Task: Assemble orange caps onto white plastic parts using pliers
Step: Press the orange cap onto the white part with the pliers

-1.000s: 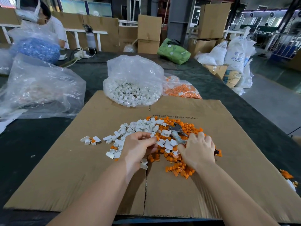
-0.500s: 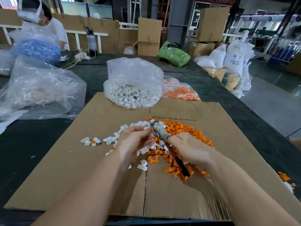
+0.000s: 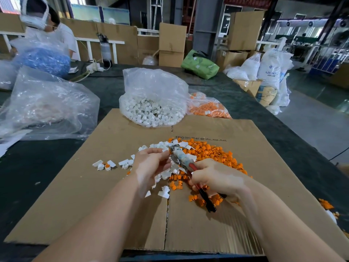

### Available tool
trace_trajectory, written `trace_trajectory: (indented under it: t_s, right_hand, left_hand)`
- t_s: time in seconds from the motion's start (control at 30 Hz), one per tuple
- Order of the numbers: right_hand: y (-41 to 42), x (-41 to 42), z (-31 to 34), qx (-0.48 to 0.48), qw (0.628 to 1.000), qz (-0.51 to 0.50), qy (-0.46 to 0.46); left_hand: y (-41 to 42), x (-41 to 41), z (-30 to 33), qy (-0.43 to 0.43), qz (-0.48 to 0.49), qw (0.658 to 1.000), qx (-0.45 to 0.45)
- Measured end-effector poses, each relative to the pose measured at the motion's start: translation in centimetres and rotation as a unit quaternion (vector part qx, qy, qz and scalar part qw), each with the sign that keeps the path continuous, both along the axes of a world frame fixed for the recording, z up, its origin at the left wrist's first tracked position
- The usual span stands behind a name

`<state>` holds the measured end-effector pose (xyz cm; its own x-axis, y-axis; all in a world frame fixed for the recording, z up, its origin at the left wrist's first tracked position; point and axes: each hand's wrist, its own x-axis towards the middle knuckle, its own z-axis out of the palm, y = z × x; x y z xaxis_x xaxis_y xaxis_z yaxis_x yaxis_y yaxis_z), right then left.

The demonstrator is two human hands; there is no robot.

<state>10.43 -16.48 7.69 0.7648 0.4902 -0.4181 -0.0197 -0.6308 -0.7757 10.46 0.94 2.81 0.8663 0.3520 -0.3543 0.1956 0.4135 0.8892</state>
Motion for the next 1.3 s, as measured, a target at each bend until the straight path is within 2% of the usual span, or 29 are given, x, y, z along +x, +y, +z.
trace_trajectory:
  t_s: [0.23, 0.53, 0.83, 0.9, 1.0, 1.07, 1.13, 1.23, 1.3]
  right_hand:
    - [0.3, -0.4, -0.6, -0.041, 0.997, 0.003, -0.058]
    - [0.6, -0.5, -0.4, -0.037, 0.998, 0.001, -0.046]
    - [0.9, -0.7, -1.8, -0.059, 0.983, -0.011, -0.176]
    - [0.9, -0.8, -2.4, -0.044, 0.981, -0.02, -0.187]
    - [0.5, -0.8, -3.2, 0.026, 0.984, -0.089, -0.155]
    - [0.0, -0.2, -3.8, -0.016, 0.967, -0.143, -0.208]
    - [-0.7, 0.5, -4.5, -0.124, 0.93, -0.173, -0.3]
    - [-1.7, 1.6, -5.5, -0.241, 0.884, -0.163, -0.366]
    - [-2.0, 2.0, -6.1, -0.261, 0.869, -0.157, -0.39]
  left_hand:
    - [-0.5, 0.0, -0.1, 0.01, 0.006, 1.0, -0.023]
    - [-0.3, -0.2, -0.2, 0.01, -0.003, 0.999, -0.034]
    - [-0.7, -0.3, 0.4, -0.005, 0.021, 1.0, -0.021]
    - [-0.8, -0.3, 0.5, -0.01, 0.028, 0.999, -0.015]
    - [-0.3, -0.3, 0.3, -0.018, 0.044, 0.999, -0.004]
    - [0.2, -0.5, -0.1, -0.021, 0.051, 0.998, 0.013]
    - [0.5, -0.9, -0.5, -0.018, 0.039, 0.998, 0.04]
    - [0.3, -1.3, -0.7, -0.022, 0.021, 0.996, 0.089]
    - [-0.1, -1.4, -0.7, -0.026, 0.01, 0.992, 0.126]
